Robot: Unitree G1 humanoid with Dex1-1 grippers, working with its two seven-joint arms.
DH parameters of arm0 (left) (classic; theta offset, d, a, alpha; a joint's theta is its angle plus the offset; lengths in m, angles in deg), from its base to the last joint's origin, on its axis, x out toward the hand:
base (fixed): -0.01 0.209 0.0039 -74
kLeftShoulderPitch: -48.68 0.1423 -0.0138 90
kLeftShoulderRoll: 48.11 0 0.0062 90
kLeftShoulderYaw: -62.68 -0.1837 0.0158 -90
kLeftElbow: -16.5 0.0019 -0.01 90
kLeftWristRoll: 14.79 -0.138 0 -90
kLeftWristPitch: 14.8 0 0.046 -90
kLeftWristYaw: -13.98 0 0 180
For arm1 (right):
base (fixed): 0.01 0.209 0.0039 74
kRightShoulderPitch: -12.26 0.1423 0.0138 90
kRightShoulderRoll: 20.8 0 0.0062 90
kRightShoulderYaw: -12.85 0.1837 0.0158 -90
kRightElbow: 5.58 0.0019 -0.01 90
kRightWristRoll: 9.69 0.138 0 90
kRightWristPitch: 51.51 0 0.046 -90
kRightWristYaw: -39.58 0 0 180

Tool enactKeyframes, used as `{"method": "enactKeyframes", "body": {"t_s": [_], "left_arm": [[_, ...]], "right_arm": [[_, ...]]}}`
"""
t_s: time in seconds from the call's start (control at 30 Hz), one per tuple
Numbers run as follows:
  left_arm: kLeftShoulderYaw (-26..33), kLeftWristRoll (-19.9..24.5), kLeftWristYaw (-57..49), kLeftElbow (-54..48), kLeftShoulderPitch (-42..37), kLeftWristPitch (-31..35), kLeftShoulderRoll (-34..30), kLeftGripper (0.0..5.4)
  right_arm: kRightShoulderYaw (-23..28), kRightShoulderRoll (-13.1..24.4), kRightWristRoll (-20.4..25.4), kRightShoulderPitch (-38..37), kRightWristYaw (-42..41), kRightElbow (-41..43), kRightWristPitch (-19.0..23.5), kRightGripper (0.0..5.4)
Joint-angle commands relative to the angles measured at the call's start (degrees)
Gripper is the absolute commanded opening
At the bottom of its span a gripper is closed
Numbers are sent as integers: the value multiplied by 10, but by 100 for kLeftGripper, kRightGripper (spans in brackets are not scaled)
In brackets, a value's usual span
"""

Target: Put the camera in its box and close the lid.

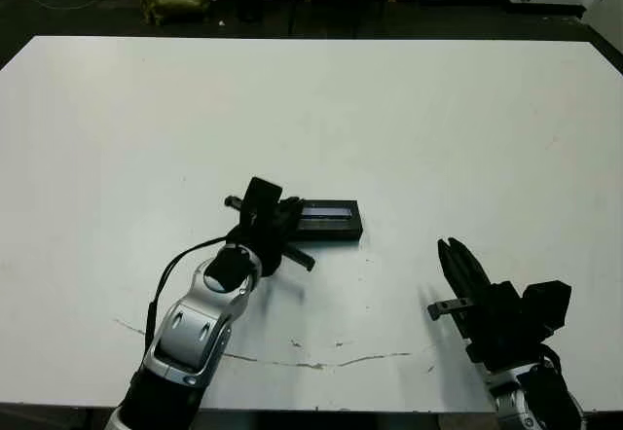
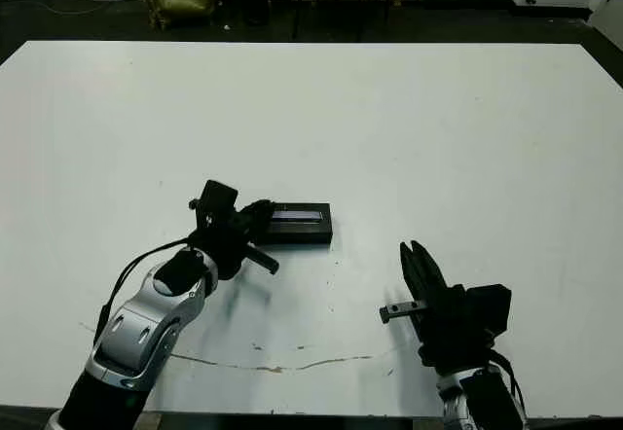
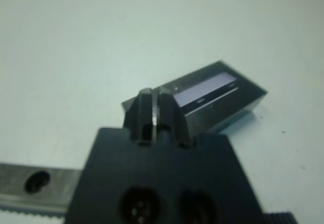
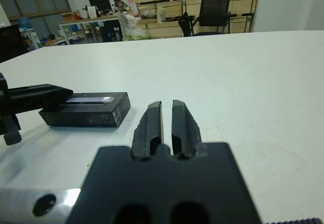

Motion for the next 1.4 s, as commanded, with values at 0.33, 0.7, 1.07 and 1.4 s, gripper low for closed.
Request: {"method": "enactKeyframes", "body": {"t_s": [0.33, 0.7, 1.07, 1.4], "left_arm": [[8, -3, 2, 34, 45, 2, -10, 1], [39, 12, 9, 25, 59, -5, -19, 1], [181, 87, -18, -82, 95, -38, -4, 1], [285, 190, -43, -175, 161, -125, 28, 1]], "right_arm": [[6, 6, 8, -39, -14, -15, -8, 0], [3, 2, 1, -39, -5, -11, -2, 0], [3, 0, -21, -32, 24, -2, 11, 0], [9, -12, -28, 5, 31, -40, -26, 0]]}}
